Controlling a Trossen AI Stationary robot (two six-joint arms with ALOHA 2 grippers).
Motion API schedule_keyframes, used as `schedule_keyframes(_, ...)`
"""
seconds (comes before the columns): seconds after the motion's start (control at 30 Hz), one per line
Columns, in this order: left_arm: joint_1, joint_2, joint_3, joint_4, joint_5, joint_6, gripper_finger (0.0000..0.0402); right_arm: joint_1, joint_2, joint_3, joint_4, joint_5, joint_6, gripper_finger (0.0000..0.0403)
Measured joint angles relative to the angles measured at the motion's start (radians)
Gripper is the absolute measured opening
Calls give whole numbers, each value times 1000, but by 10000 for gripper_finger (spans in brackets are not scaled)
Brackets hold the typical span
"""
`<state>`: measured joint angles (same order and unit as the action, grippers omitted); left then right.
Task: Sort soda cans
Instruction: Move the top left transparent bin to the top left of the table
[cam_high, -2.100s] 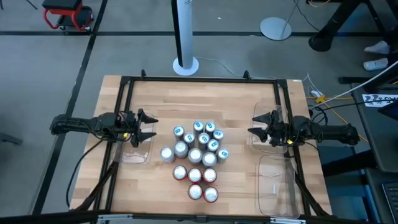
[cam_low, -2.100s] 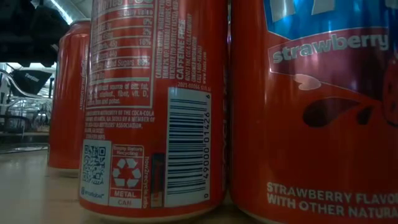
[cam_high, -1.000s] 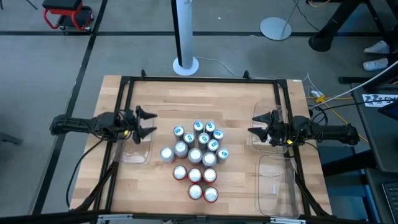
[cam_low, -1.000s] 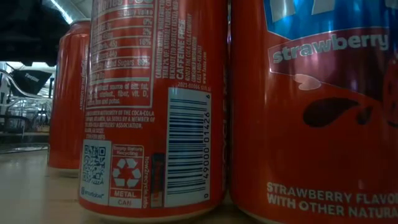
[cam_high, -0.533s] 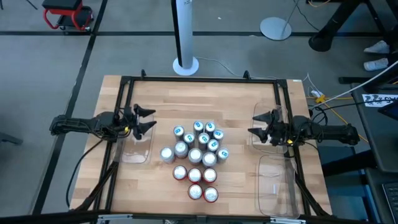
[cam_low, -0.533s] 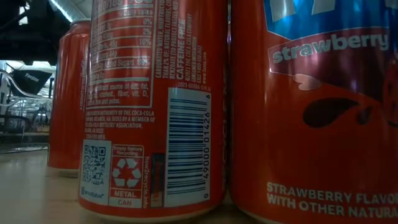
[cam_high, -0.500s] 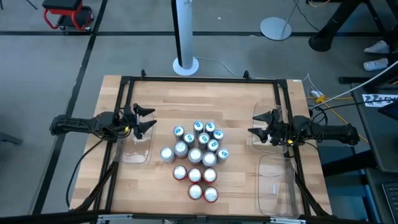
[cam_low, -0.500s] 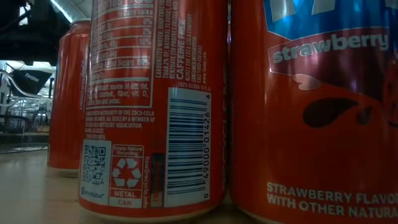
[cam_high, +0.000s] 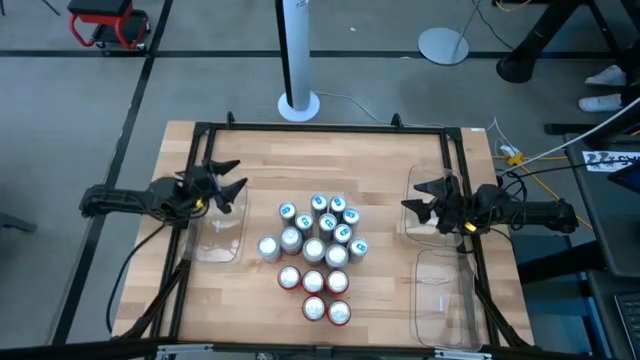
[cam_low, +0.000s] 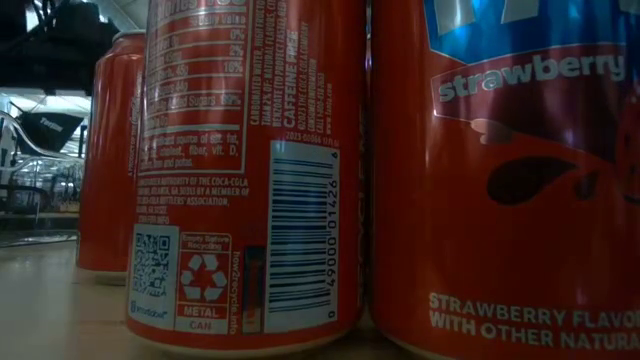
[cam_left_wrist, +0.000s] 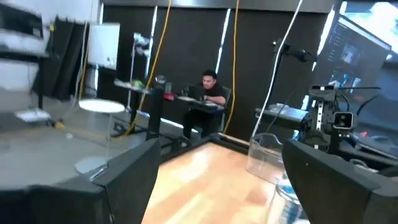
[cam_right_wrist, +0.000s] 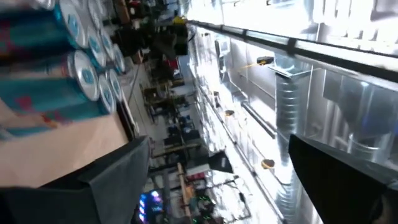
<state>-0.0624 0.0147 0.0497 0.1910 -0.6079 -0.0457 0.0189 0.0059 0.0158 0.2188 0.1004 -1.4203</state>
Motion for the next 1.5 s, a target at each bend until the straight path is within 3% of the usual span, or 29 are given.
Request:
schedule_keyframes(0.2,26,99,168,-227,-74,-20,327,0,0,0,-22,47,4,380)
schedule_keyframes(0.43,85,372,465,-552,-73,-72,327,0,0,0,19,48,2,380)
schedule_keyframes(0.63,131,640,698,-882,64,-131,327,0,0,0,15,55,2,380)
schedule_keyframes(0.83,208,860,865,-1175,93,-164,327,0,0,0,-56,57,1,380)
schedule_keyframes(1.0,285,987,895,-1295,218,-102,327,0,0,0,-44,92,-9,380)
schedule_keyframes(1.17,375,1082,896,-1426,231,-28,327,0,0,0,58,91,-51,380)
schedule_keyframes(1.27,422,1116,896,-1446,254,15,319,0,0,0,78,50,-51,380)
schedule_keyframes(1.4,472,1130,883,-1416,372,99,298,0,0,0,77,-15,-50,380)
schedule_keyframes(1.5,509,1138,849,-1393,388,147,284,0,0,0,76,-53,-46,380)
